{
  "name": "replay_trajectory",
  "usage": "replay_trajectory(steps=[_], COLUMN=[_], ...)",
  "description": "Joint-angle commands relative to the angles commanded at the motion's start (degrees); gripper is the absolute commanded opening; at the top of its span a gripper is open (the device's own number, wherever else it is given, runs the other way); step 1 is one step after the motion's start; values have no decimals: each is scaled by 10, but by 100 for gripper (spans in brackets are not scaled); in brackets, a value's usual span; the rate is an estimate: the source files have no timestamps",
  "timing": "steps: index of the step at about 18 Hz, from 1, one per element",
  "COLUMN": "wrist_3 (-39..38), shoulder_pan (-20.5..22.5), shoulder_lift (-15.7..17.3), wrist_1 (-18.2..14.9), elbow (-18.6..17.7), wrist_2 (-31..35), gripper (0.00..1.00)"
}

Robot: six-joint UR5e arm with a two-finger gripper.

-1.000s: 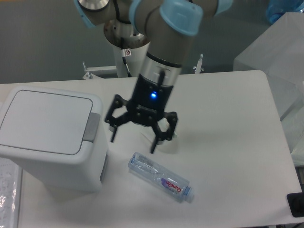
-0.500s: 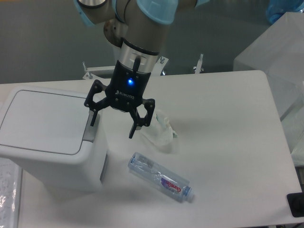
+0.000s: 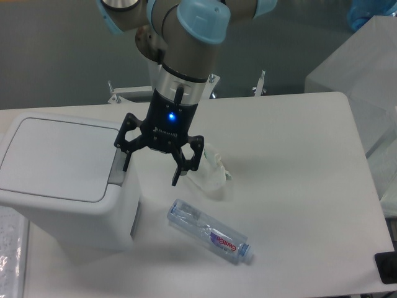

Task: Open the trash can
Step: 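Hook the gripper finger under the lid edge and lift it open, then withdraw the gripper from the opened lid back over the bottle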

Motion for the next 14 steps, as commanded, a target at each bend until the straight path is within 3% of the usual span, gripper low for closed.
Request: replay_trajectory(steps=[10, 14], wrist_3=[-4, -7], shoulder_pan=[1, 5], shoulder_lift=[1, -9], wrist_1=[-3, -4], elbow=[4, 32], wrist_2=[0, 11], gripper=[100, 100])
